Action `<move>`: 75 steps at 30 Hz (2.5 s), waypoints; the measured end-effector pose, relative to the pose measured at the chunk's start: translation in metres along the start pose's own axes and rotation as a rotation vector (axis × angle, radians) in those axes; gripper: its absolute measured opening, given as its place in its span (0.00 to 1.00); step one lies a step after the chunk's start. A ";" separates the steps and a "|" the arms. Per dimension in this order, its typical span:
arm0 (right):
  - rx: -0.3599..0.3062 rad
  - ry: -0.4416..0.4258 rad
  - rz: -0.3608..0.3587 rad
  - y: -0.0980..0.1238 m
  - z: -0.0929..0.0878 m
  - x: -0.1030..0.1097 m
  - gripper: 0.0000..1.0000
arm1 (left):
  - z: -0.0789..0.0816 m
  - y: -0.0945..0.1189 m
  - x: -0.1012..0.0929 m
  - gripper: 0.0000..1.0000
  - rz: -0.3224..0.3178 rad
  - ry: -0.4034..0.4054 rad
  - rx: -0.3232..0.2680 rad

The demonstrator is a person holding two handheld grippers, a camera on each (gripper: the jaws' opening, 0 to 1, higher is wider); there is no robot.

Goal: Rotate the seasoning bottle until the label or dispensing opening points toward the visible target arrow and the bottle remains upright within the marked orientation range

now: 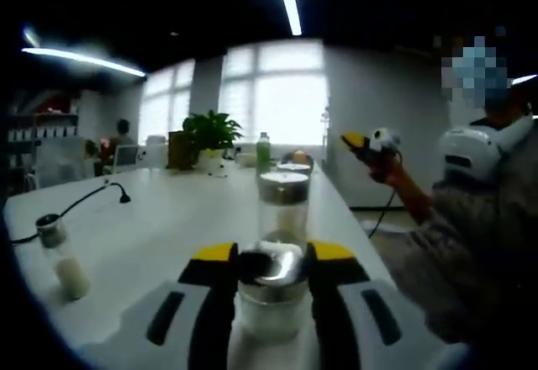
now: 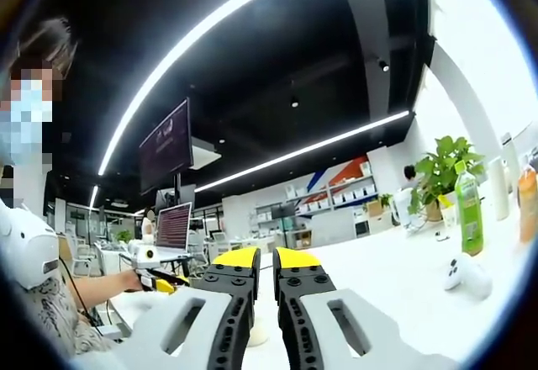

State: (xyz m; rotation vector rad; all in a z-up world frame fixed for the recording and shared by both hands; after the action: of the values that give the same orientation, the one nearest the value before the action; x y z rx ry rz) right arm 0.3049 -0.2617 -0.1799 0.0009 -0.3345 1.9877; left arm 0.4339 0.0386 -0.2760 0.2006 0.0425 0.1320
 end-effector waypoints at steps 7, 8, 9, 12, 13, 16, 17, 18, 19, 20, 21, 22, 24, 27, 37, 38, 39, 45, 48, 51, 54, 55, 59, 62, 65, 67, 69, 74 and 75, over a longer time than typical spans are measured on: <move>-0.013 -0.003 -0.001 0.001 0.002 0.001 0.06 | 0.000 0.001 0.000 0.36 0.017 -0.001 0.015; -0.017 -0.003 -0.003 0.001 0.003 0.000 0.07 | 0.000 0.003 0.001 0.37 0.026 0.004 0.009; -0.018 -0.003 -0.006 0.002 0.003 -0.001 0.07 | 0.000 0.004 0.002 0.38 0.030 0.011 0.005; -0.019 -0.004 -0.004 0.002 0.003 -0.001 0.07 | -0.001 0.006 0.003 0.39 0.059 0.026 -0.010; -0.019 -0.004 -0.003 0.002 0.003 0.000 0.07 | -0.001 0.006 0.002 0.39 0.069 0.023 -0.013; -0.013 -0.004 0.001 0.000 0.001 0.001 0.07 | 0.005 0.010 -0.004 0.39 0.081 0.023 -0.038; -0.011 -0.004 0.001 0.000 0.001 0.001 0.07 | 0.009 0.011 -0.005 0.39 0.084 0.027 -0.059; -0.010 -0.004 0.002 0.000 0.001 0.002 0.07 | 0.014 0.013 -0.005 0.40 0.092 0.044 -0.078; -0.010 -0.004 0.002 0.000 0.001 0.002 0.07 | 0.018 0.014 -0.006 0.40 0.104 0.056 -0.094; -0.010 -0.004 0.002 0.000 0.001 0.002 0.07 | 0.022 0.016 -0.007 0.40 0.119 0.058 -0.106; -0.011 -0.005 0.002 0.000 0.001 0.002 0.07 | 0.024 0.017 -0.005 0.39 0.151 0.071 -0.109; -0.012 -0.005 0.002 0.001 0.001 0.002 0.07 | 0.026 0.018 -0.004 0.39 0.178 0.061 -0.119; -0.013 -0.004 0.000 0.001 0.002 0.002 0.07 | 0.027 0.019 -0.003 0.39 0.223 0.070 -0.122; -0.015 -0.003 0.000 0.002 0.003 0.002 0.07 | 0.027 0.023 0.001 0.39 0.297 0.104 -0.139; -0.020 -0.006 -0.006 0.003 0.004 -0.001 0.07 | 0.014 0.033 0.008 0.39 0.509 0.106 -0.124; -0.020 -0.007 -0.006 0.003 0.004 -0.001 0.07 | 0.014 0.032 0.006 0.39 0.509 0.103 -0.122; -0.020 -0.007 -0.006 0.002 0.004 -0.001 0.07 | 0.013 0.031 0.004 0.39 0.510 0.102 -0.120; -0.019 -0.009 -0.005 0.002 0.004 -0.001 0.07 | 0.014 0.032 0.003 0.40 0.569 0.104 -0.188; -0.022 -0.010 -0.007 0.002 0.004 -0.001 0.07 | 0.010 0.032 0.007 0.40 0.610 0.106 -0.185; -0.024 -0.014 -0.009 0.003 0.005 -0.003 0.07 | 0.007 0.029 0.006 0.40 0.620 0.099 -0.170; -0.023 -0.017 -0.012 0.003 0.004 -0.004 0.07 | 0.008 0.025 0.004 0.40 0.621 0.091 -0.162; -0.022 -0.017 -0.013 0.003 0.003 -0.005 0.07 | 0.008 0.025 0.004 0.40 0.631 0.082 -0.157; -0.019 -0.015 -0.015 0.003 0.003 -0.005 0.07 | 0.009 0.020 0.001 0.35 0.636 0.052 -0.136; -0.022 -0.015 -0.016 0.003 0.004 -0.005 0.07 | 0.010 0.018 0.001 0.36 0.629 0.057 -0.142; -0.022 -0.014 -0.017 0.004 0.004 -0.006 0.07 | 0.009 0.018 0.003 0.35 0.652 0.046 -0.133; -0.023 -0.013 -0.017 0.004 0.004 -0.005 0.07 | 0.008 0.019 0.004 0.36 0.670 0.037 -0.126; -0.023 -0.013 -0.017 0.004 0.004 -0.005 0.07 | 0.007 0.018 0.004 0.34 0.671 0.038 -0.122; -0.021 -0.013 -0.018 0.004 0.004 -0.006 0.07 | 0.005 0.016 0.002 0.32 0.655 0.053 -0.114; -0.021 -0.014 -0.018 0.003 0.004 -0.006 0.07 | 0.005 0.016 0.002 0.32 0.653 0.050 -0.111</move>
State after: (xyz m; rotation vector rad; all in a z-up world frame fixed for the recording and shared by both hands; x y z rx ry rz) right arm 0.3036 -0.2689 -0.1780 0.0041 -0.3632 1.9673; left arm 0.4343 0.0537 -0.2682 0.0942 0.0176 0.7888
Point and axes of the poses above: the point that each gripper's makers call its tool centre point, and the gripper's own axes: y roughly backward along the fingers, x roughly to its left, z roughly out of its top, the point moved 1 cm from there along y, roughly backward along the fingers, and after that the axes turned 6 degrees about x, right-handed, at the moved point
